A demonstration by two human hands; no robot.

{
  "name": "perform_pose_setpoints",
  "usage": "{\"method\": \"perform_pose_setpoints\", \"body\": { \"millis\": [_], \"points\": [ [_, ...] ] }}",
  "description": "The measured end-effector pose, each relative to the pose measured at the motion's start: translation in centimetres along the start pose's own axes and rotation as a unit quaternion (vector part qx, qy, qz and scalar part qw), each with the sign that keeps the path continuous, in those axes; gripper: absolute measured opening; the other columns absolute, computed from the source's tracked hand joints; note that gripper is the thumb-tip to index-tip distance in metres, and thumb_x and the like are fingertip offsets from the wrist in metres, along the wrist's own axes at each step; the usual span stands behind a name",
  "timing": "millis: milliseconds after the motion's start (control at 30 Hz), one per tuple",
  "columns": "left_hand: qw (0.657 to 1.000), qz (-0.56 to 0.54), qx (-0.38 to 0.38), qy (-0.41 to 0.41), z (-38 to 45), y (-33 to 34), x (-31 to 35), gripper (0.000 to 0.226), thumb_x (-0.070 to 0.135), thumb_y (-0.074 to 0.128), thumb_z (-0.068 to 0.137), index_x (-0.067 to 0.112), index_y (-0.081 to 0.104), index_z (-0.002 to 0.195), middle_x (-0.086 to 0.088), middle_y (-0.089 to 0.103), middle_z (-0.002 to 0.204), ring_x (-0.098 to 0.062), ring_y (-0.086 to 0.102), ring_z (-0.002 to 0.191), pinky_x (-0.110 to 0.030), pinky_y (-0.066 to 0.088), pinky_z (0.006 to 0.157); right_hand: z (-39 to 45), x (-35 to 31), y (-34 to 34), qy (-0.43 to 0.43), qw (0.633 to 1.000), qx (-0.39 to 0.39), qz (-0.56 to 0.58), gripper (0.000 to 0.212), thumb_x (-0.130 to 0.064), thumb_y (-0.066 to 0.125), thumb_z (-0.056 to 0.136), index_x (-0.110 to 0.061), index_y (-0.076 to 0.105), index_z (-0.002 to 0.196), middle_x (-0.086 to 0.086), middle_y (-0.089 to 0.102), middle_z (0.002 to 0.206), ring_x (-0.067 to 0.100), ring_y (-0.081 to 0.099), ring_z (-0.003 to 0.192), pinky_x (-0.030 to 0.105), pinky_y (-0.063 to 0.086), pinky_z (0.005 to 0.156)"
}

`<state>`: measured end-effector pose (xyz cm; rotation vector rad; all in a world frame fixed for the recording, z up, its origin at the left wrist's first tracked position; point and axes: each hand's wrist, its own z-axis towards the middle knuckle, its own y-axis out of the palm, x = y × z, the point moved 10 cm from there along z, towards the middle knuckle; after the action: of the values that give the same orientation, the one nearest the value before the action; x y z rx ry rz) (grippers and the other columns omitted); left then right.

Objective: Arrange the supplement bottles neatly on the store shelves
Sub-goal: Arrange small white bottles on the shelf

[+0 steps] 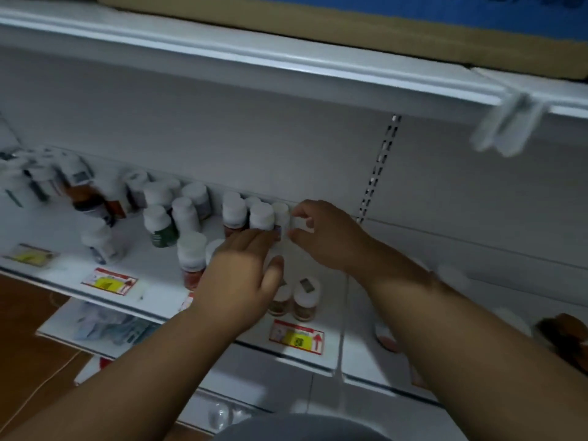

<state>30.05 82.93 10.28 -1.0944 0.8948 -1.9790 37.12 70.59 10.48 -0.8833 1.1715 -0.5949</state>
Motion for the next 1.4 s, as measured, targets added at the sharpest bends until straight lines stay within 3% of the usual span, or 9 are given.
{"method": "perform_pose_setpoints", "body": {
  "millis": [133, 333, 500, 633, 767, 900, 1067, 1400],
  "points": [
    [0.999, 0.008, 0.019, 0.024, 0.6, -3.4, -4.8, 0.040, 0.033, 0.042, 0.087, 0.014, 0.061, 0.117, -0.009, 0.063, 0.105, -0.026, 0.053, 0.096, -0.028, 0.040, 0.077, 5.8, -2.3, 5.4, 0.035, 0.996, -0.014, -0.082, 0.047, -0.034, 0.059, 0.084, -0.013, 0.055, 0.126, 0.015, 0.055, 0.120, 0.033, 0.055, 0.108, 0.037, 0.047, 0.085],
    [0.999, 0.020, -0.026, 0.044, 1.1, -4.1, -9.8, 0.045, 0.037, 0.041, 0.088, 0.012, 0.061, 0.119, -0.010, 0.064, 0.108, -0.030, 0.056, 0.101, -0.036, 0.047, 0.083, 8.2, -2.9, 8.4, 0.101, 0.984, 0.027, -0.143, 0.032, -0.020, 0.063, 0.084, -0.009, 0.051, 0.111, 0.016, 0.045, 0.117, 0.034, 0.052, 0.101, 0.043, 0.049, 0.085],
    [0.991, 0.037, -0.080, 0.099, 1.0, -2.6, -11.6, 0.048, 0.038, 0.045, 0.085, 0.012, 0.060, 0.123, -0.008, 0.062, 0.117, -0.030, 0.057, 0.103, -0.039, 0.049, 0.085, 7.7, -2.9, 7.7, 0.129, 0.987, 0.051, -0.084, 0.024, -0.014, 0.059, 0.087, -0.005, 0.050, 0.107, 0.019, 0.044, 0.112, 0.034, 0.055, 0.089, 0.037, 0.047, 0.075],
    [0.980, 0.065, -0.112, 0.152, 0.6, -0.9, -11.7, 0.059, 0.047, 0.053, 0.081, 0.012, 0.056, 0.128, -0.009, 0.061, 0.121, -0.032, 0.059, 0.103, -0.042, 0.050, 0.086, 5.2, -2.9, 5.6, 0.129, 0.987, 0.084, -0.045, 0.024, -0.020, 0.061, 0.088, -0.010, 0.047, 0.104, 0.008, 0.054, 0.093, 0.026, 0.054, 0.084, 0.030, 0.032, 0.061],
    [0.970, 0.091, -0.134, 0.180, 0.7, 0.5, -11.8, 0.071, 0.054, 0.063, 0.070, 0.014, 0.054, 0.129, -0.009, 0.059, 0.120, -0.033, 0.057, 0.098, -0.041, 0.048, 0.081, 2.8, -4.8, 4.2, 0.120, 0.987, 0.100, -0.042, 0.025, -0.025, 0.064, 0.086, -0.013, 0.048, 0.102, 0.002, 0.053, 0.093, 0.018, 0.049, 0.081, 0.030, 0.029, 0.059],
    [0.962, 0.109, -0.141, 0.208, 1.1, 1.2, -11.5, 0.071, 0.053, 0.061, 0.070, 0.016, 0.054, 0.130, -0.008, 0.062, 0.112, -0.033, 0.057, 0.097, -0.041, 0.046, 0.080, 1.4, -6.0, 4.9, 0.129, 0.988, 0.053, -0.065, 0.028, -0.027, 0.066, 0.085, -0.016, 0.048, 0.104, 0.001, 0.053, 0.098, 0.017, 0.049, 0.085, 0.029, 0.033, 0.062],
    [0.952, 0.144, -0.144, 0.227, 1.2, 1.6, -11.5, 0.071, 0.041, 0.079, 0.062, 0.011, 0.059, 0.122, -0.012, 0.065, 0.104, -0.036, 0.059, 0.091, -0.043, 0.046, 0.074, 0.6, -6.8, 7.2, 0.119, 0.988, -0.029, -0.091, 0.030, -0.028, 0.067, 0.084, -0.023, 0.048, 0.106, -0.003, 0.051, 0.102, 0.014, 0.046, 0.086, 0.027, 0.032, 0.064],
    [0.953, 0.142, -0.093, 0.249, 0.8, 0.1, -12.4, 0.066, 0.034, 0.078, 0.060, 0.006, 0.063, 0.118, -0.014, 0.065, 0.097, -0.035, 0.059, 0.085, -0.039, 0.044, 0.070, 0.7, -7.3, 10.2, 0.110, 0.990, -0.067, -0.062, 0.033, -0.025, 0.067, 0.081, -0.026, 0.047, 0.107, -0.003, 0.051, 0.107, 0.016, 0.048, 0.091, 0.030, 0.039, 0.071]
  ]
}}
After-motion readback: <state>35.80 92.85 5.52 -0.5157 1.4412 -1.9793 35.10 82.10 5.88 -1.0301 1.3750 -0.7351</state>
